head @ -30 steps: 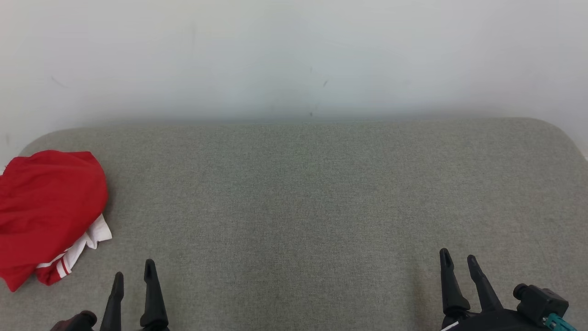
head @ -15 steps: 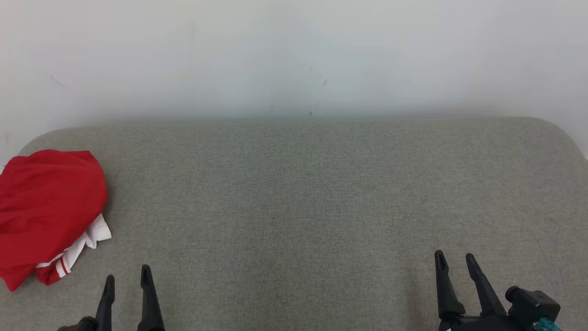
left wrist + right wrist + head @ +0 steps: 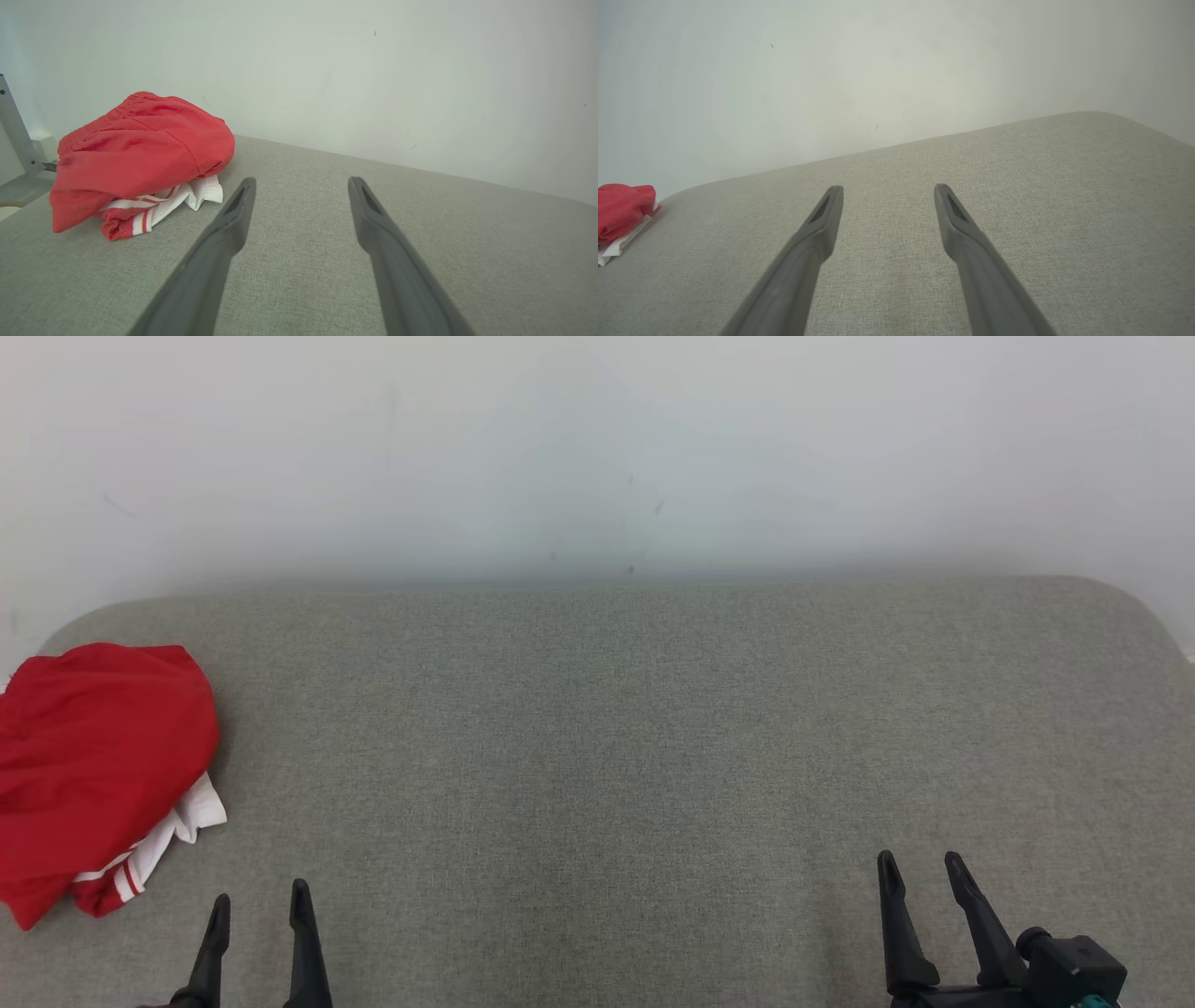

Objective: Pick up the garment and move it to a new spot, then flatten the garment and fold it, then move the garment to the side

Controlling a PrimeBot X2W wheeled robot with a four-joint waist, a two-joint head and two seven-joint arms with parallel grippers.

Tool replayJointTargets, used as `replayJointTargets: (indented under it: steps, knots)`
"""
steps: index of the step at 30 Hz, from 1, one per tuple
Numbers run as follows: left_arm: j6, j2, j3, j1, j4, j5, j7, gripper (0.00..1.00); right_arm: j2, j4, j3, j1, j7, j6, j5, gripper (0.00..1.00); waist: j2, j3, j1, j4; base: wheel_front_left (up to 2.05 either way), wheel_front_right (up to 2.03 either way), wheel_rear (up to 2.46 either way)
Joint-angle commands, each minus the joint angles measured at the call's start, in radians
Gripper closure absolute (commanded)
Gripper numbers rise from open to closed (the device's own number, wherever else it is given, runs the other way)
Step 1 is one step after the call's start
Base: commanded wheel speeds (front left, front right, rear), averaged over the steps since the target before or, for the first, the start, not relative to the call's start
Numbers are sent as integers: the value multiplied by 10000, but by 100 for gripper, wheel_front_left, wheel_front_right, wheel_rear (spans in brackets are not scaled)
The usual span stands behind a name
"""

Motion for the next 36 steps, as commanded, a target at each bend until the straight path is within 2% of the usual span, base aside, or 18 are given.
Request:
replayJointTargets:
  steps: [1, 21, 36]
  knots:
    - [-38, 52, 66, 92, -144, 247, -91, 0, -59, -115, 62, 23, -94, 31, -209, 0, 0, -12, 0, -2, 0, 0, 0]
    - [-72, 62, 391, 446, -155, 1988, -375, 0, -59, -185, -62, 429, -594, 38, -1330, 0, 0, -99, -1, 14, 0, 0, 0]
    - [-18, 59, 533, 537, -61, 1703, -363, 0, -55, -71, -303, 407, -580, 38, -1090, 0, 0, -164, -1, -37, 0, 0, 0]
